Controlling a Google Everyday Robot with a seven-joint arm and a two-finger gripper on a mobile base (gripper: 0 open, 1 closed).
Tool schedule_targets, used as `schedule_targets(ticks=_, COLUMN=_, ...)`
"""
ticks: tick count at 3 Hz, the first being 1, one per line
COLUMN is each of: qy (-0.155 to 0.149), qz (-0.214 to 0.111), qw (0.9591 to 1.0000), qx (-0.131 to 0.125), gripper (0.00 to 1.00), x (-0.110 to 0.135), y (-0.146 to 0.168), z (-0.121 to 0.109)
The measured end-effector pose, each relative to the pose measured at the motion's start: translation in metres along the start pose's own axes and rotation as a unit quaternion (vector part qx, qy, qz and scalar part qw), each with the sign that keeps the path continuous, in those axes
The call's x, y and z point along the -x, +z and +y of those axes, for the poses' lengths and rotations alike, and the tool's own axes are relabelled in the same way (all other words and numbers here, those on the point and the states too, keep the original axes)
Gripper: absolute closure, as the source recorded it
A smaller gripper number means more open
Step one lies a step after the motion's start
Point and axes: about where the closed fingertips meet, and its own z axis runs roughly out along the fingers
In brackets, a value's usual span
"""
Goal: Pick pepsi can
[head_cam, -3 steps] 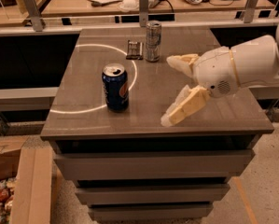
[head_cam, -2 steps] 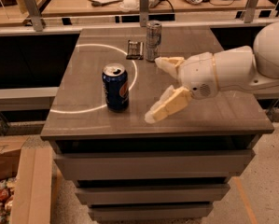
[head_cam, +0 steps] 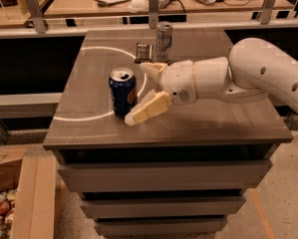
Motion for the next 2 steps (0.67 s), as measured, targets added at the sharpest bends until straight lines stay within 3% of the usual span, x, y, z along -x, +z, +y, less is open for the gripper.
schedule_targets(ticks=1, qy=0.006, qz=-0.011, qw=0.9998, qx=0.013, gripper=0.0, x=0.004, y=0.025, z=-0.002)
schedule_targets(ticks=2, qy=0.0, qz=-0.013, qw=0.9993, qx=0.034, gripper=0.25, x=0.01, y=0.049, z=0.0)
